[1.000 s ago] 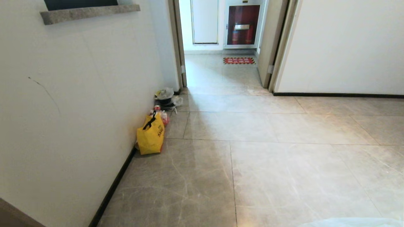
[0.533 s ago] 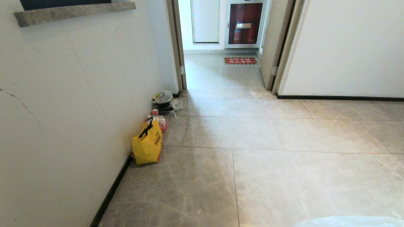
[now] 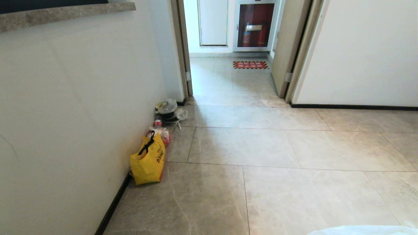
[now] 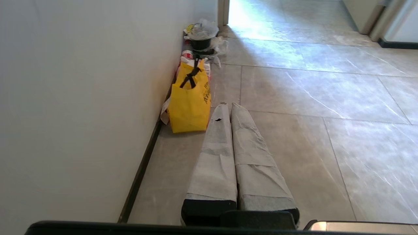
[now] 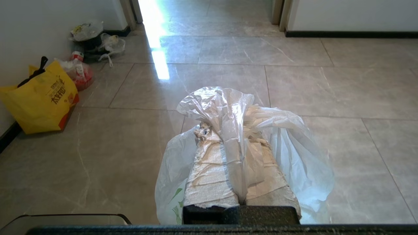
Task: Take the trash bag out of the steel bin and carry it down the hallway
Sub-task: Put the trash bag at the door
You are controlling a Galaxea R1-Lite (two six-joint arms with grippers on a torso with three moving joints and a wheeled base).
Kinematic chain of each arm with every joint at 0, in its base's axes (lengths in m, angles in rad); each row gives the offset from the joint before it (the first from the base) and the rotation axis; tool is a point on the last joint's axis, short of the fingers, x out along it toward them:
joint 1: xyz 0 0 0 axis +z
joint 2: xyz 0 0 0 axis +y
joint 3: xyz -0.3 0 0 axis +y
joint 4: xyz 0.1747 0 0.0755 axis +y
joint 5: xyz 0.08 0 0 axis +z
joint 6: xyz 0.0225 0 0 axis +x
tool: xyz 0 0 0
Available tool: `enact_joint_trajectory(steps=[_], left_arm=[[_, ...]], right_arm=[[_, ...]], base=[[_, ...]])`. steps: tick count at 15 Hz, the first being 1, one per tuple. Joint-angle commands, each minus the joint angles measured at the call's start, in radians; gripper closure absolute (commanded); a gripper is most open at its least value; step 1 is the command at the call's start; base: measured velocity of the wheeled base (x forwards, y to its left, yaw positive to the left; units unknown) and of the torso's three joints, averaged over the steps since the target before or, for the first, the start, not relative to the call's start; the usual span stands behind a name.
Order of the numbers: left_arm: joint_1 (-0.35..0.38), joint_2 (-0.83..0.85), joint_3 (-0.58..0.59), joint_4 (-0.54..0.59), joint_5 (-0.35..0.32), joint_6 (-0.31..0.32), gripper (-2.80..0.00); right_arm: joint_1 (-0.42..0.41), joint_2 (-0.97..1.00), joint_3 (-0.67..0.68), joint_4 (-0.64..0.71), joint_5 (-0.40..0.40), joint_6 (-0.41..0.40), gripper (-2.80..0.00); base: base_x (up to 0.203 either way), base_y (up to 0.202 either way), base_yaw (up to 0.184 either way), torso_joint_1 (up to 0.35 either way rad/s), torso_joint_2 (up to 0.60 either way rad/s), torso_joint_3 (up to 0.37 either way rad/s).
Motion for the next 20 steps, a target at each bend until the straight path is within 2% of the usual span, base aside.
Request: enact_joint_trajectory(steps=[1, 20], left_arm=[[0.0, 0.0, 0.0, 0.0, 0.0, 0.0, 0.0], [0.0, 0.0, 0.0, 0.0, 0.0, 0.0, 0.0]], right_arm=[[0.0, 0.0, 0.001, -0.001, 0.0, 0.0, 0.0], [0.0, 0.001, 0.0, 0.0, 0.0, 0.0, 0.0]], base=[[0.193, 0.0, 0.0, 0.002, 0.0, 0.002], [0.191, 0.0, 0.002, 0.003, 0.0, 0.002]])
